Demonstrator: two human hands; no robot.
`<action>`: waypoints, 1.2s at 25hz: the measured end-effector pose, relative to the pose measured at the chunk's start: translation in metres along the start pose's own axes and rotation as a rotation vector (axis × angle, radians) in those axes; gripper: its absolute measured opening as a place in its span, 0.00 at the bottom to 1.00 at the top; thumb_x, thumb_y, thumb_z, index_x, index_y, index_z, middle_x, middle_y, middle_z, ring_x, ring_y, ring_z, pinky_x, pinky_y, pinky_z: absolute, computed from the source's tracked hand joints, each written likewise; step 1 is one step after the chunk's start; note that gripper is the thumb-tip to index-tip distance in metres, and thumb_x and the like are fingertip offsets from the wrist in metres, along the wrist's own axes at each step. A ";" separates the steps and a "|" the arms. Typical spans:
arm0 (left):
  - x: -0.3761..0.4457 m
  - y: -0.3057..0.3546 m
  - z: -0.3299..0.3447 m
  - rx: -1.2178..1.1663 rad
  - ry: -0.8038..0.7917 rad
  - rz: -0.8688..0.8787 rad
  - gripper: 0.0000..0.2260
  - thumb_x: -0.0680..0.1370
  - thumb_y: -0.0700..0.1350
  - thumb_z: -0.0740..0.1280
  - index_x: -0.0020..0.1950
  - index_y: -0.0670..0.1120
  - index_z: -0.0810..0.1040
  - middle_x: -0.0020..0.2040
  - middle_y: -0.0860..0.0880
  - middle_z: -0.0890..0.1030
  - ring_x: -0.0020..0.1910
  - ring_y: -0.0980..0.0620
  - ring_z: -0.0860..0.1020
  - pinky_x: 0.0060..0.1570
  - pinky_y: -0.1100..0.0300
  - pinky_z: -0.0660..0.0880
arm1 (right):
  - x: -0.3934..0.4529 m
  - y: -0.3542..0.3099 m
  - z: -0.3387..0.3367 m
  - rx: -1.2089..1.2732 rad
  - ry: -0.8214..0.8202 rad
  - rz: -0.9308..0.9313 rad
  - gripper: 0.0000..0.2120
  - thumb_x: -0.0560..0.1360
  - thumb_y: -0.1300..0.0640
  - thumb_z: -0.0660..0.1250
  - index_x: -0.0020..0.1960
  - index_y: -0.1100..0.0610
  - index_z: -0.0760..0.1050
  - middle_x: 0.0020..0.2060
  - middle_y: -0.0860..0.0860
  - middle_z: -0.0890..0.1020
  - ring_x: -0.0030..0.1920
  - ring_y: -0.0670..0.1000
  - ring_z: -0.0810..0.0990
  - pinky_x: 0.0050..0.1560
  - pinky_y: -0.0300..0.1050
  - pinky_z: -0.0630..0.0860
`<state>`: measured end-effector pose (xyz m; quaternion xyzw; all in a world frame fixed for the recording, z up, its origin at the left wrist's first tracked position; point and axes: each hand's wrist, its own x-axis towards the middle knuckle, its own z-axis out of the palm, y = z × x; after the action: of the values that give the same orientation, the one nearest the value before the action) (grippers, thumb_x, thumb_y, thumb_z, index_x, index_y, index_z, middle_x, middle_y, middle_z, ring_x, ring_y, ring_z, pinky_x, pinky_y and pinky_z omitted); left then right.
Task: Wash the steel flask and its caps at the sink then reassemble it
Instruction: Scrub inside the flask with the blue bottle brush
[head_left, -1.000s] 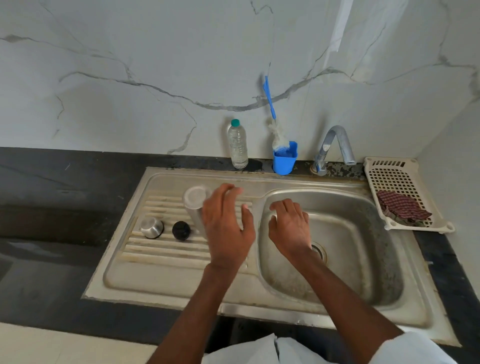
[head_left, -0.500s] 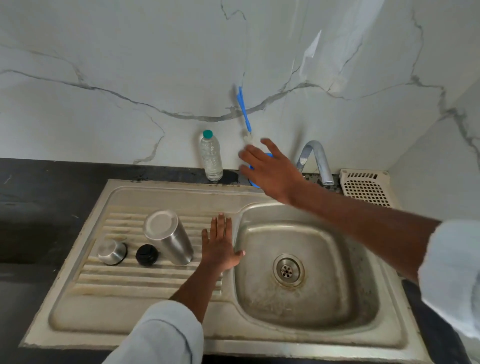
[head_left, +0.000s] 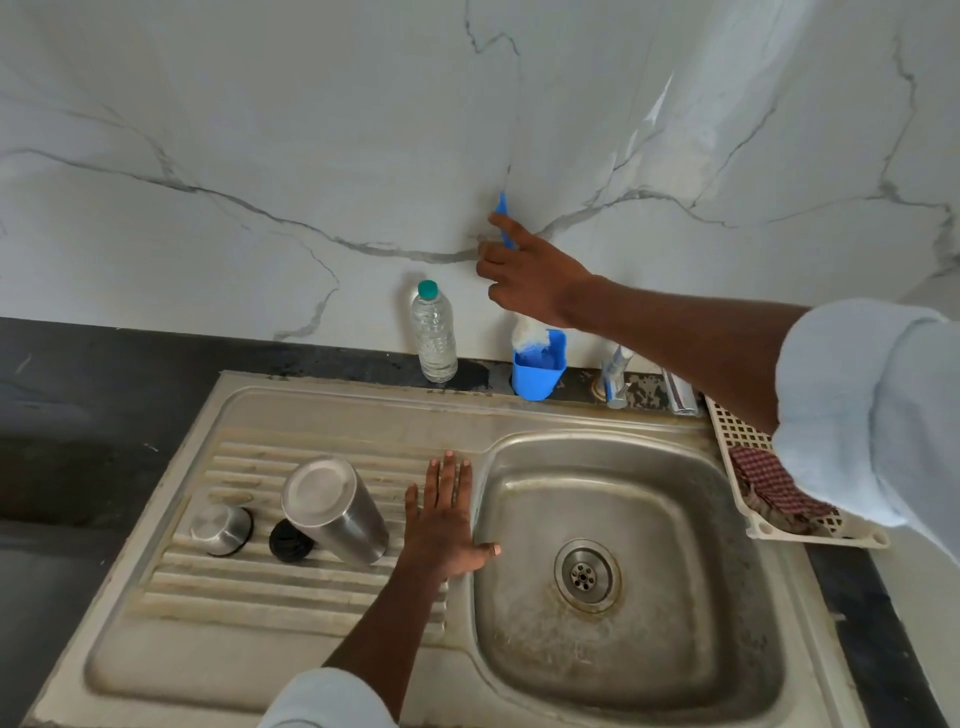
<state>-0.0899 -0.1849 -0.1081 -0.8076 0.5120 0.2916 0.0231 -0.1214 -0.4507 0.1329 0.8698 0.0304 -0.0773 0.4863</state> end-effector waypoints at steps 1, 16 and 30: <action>0.001 0.000 0.000 -0.002 0.000 -0.004 0.59 0.75 0.69 0.69 0.78 0.51 0.22 0.77 0.48 0.19 0.78 0.44 0.23 0.78 0.39 0.31 | -0.002 0.000 -0.002 -0.002 -0.046 0.008 0.14 0.66 0.70 0.75 0.40 0.50 0.83 0.38 0.49 0.79 0.52 0.55 0.81 0.78 0.68 0.59; -0.026 0.005 -0.003 -0.243 0.320 0.113 0.39 0.82 0.61 0.65 0.86 0.47 0.52 0.87 0.47 0.49 0.86 0.46 0.46 0.81 0.42 0.49 | -0.154 0.014 -0.090 0.560 -0.460 0.948 0.08 0.76 0.59 0.69 0.55 0.54 0.78 0.41 0.51 0.77 0.54 0.58 0.82 0.73 0.60 0.62; -0.123 0.037 0.037 -0.887 0.835 0.081 0.12 0.82 0.39 0.67 0.63 0.50 0.82 0.58 0.56 0.84 0.61 0.51 0.81 0.63 0.42 0.78 | -0.258 -0.294 -0.070 1.977 -0.780 1.527 0.27 0.65 0.42 0.63 0.51 0.62 0.84 0.34 0.54 0.82 0.33 0.54 0.79 0.38 0.43 0.72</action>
<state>-0.1749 -0.0901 -0.0679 -0.7663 0.3377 0.1363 -0.5293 -0.4066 -0.2312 -0.0363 0.5753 -0.6787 -0.0184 -0.4563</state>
